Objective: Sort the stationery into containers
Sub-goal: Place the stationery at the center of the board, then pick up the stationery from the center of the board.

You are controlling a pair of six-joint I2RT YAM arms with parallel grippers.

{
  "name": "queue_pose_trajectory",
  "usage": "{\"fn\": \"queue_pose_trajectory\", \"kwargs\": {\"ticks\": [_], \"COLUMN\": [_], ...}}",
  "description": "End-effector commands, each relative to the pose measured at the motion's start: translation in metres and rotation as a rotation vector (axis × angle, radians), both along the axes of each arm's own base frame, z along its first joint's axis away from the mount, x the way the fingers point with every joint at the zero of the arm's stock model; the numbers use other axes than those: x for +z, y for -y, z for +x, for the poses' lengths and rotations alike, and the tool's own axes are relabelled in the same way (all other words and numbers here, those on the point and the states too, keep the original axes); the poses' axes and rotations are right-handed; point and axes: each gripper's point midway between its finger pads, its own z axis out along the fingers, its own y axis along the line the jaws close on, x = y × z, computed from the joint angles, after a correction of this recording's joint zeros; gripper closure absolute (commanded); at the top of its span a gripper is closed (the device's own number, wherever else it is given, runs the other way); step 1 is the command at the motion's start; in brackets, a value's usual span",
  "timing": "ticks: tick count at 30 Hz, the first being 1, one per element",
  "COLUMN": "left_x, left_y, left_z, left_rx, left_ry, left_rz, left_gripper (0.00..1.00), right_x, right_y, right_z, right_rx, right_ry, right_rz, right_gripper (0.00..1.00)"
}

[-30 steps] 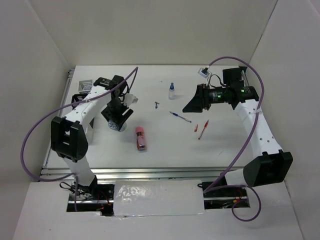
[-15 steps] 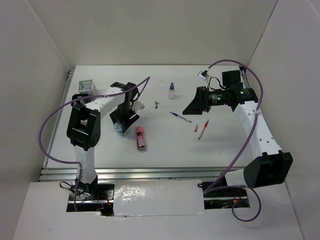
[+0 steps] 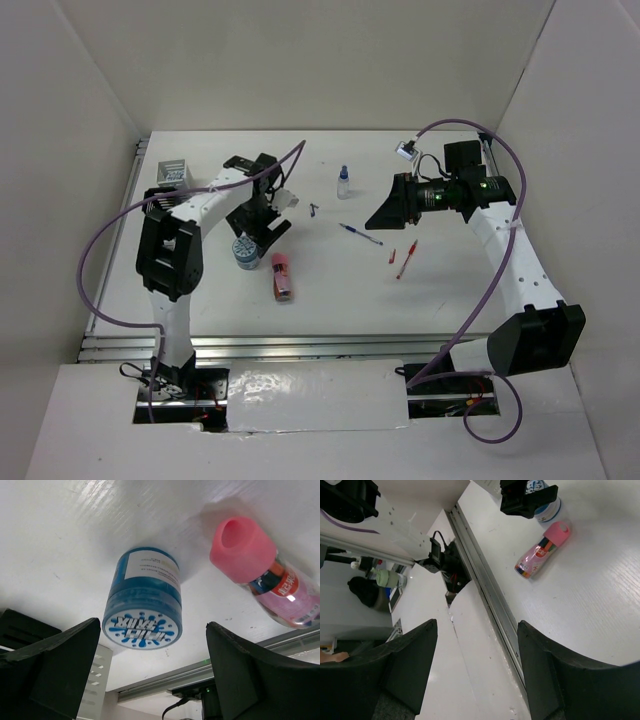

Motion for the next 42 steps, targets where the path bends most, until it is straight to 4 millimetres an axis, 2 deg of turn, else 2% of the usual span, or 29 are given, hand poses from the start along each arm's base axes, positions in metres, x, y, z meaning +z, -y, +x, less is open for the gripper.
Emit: {"fn": "queue_pose_trajectory", "kwargs": {"ticks": [1,3,4,5,6,7,8,9,10,11,12,13,14,16,17,19,22,25,26,30,38,42], "left_x": [0.052,0.072,0.095,0.095,0.103,0.14,0.145,0.151,0.159,0.149,0.156,0.154,0.143,0.139,0.124,0.115,0.089,0.081,0.072,0.065,0.037,0.032], "left_y": [0.006,0.007,0.004,-0.003,-0.007,-0.007,-0.017,-0.022,-0.023,-0.03,-0.031,-0.031,-0.035,-0.031,-0.032,-0.031,-0.029,-0.029,-0.032,-0.029,-0.02,-0.016], "left_z": [0.009,0.012,0.013,0.009,0.008,0.013,0.012,-0.003,0.001,-0.007,-0.015,-0.019,-0.027,-0.035,-0.04,-0.042,-0.046,-0.036,-0.036,-0.025,-0.007,0.002], "left_rx": [-0.004,0.02,0.038,0.088,0.114,0.13,0.175,0.185,0.183,0.196,0.191,0.185,0.189,0.172,0.18,0.188,0.175,0.193,0.205,0.202,0.184,0.183], "left_ry": [0.139,0.204,0.283,0.304,0.35,0.506,0.546,0.592,0.652,0.642,0.67,0.665,0.637,0.625,0.595,0.592,0.566,0.621,0.621,0.665,0.582,0.574], "left_rz": [-0.088,-0.133,-0.164,-0.177,-0.213,-0.303,-0.338,-0.381,-0.413,-0.414,-0.444,-0.461,-0.464,-0.519,-0.519,-0.527,-0.534,-0.544,-0.531,-0.544,-0.509,-0.497], "left_gripper": [0.01,0.01,0.01,0.01,0.01,0.01,0.01,0.01,0.01,0.01,0.01,0.01,0.01,0.02,0.02,0.03,0.03,0.03,0.03,0.03,0.04,0.05], "right_x": [0.019,0.019,0.019,0.018,0.017,0.016,0.015,0.014,0.013,0.012,0.011,0.01,0.009,0.006,0.004,0.003,0.0,-0.003,-0.003,-0.005,-0.005,-0.006], "right_y": [0.001,0.002,0.002,0.002,0.002,0.003,0.003,0.003,0.003,0.003,0.004,0.004,0.004,0.004,0.004,0.004,0.005,0.006,0.005,0.006,0.005,0.005], "right_z": [-0.001,-0.002,-0.003,-0.003,-0.003,-0.003,-0.004,-0.004,-0.004,-0.004,-0.004,-0.004,-0.005,-0.004,-0.003,-0.003,-0.002,-0.001,-0.001,0.001,0.003,0.003], "right_rx": [0.006,0.0,-0.001,-0.004,-0.007,-0.011,-0.015,-0.016,-0.018,-0.021,-0.023,-0.026,-0.03,-0.036,-0.039,-0.041,-0.05,-0.057,-0.055,-0.058,-0.059,-0.059], "right_ry": [0.068,0.076,0.083,0.087,0.093,0.093,0.1,0.1,0.106,0.109,0.112,0.115,0.121,0.121,0.119,0.12,0.122,0.119,0.117,0.11,0.101,0.095], "right_rz": [0.016,0.012,0.01,0.004,-0.001,-0.006,-0.01,-0.015,-0.021,-0.029,-0.034,-0.04,-0.043,-0.049,-0.05,-0.051,-0.062,-0.068,-0.068,-0.07,-0.07,-0.071], "right_gripper": [0.28,0.28,0.28,0.28,0.28,0.28,0.28,0.28,0.28,0.28,0.28,0.28,0.28,0.28,0.28,0.28,0.28,0.28,0.28,0.28,0.28,0.28]}}
